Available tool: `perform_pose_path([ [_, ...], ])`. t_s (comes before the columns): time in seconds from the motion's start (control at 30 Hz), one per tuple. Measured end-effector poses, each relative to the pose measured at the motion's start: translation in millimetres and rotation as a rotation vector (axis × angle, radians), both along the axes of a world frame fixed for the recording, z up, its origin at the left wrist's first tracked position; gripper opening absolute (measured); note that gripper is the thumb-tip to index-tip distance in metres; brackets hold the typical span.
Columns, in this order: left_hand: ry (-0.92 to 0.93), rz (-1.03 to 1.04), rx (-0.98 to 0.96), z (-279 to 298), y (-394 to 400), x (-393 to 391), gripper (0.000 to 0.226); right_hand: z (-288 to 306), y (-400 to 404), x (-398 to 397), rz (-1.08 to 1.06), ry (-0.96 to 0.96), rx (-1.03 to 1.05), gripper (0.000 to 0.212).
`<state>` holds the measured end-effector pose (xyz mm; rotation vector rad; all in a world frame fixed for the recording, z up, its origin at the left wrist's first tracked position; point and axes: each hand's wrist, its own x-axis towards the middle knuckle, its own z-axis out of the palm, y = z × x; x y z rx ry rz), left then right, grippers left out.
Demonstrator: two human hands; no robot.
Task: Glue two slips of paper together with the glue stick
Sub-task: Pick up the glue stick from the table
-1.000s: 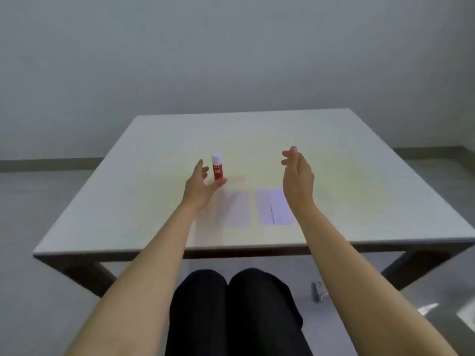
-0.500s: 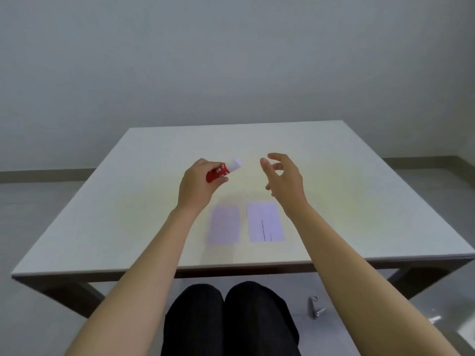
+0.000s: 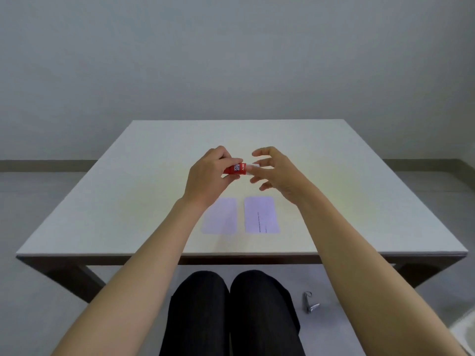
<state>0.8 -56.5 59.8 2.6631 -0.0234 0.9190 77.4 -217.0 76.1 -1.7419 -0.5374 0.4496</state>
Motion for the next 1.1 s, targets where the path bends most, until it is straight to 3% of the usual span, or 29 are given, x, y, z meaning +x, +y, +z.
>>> perform_pose_path([
  [0.13,0.000,0.002,0.031,3,-6,3,0.030,1,-2,1,-0.011,0.109,-0.123,0.048],
  [0.23,0.025,-0.001,0.028,3,-5,3,0.031,-7,-6,6,0.049,0.069,0.002,0.014],
  [0.3,0.030,0.005,0.014,4,-4,3,0.031,-6,-7,6,0.069,0.050,0.047,0.026],
  [0.43,0.031,0.003,0.020,5,-6,5,0.032,-4,-1,3,-0.010,0.103,-0.053,0.048],
  [0.57,0.055,-0.003,0.001,1,-1,5,0.029,-11,2,1,0.029,-0.174,-0.087,0.012],
  [0.63,0.054,0.004,-0.013,-2,2,4,0.028,-10,3,0,0.075,-0.173,-0.109,0.026],
  [0.77,0.060,-0.005,-0.034,-2,3,6,0.032,-8,11,-3,-0.044,0.025,-0.176,0.051],
  [0.83,0.110,-0.021,-0.092,-3,6,7,0.033,-10,13,-2,-0.034,-0.036,-0.206,0.041],
  [0.93,0.179,-0.024,-0.305,-9,11,7,0.033,-11,12,3,0.033,-0.190,-0.148,0.010],
  [1.1,0.259,0.037,-0.475,-22,14,4,0.020,-14,4,29,-0.121,-0.239,-0.083,0.015],
])
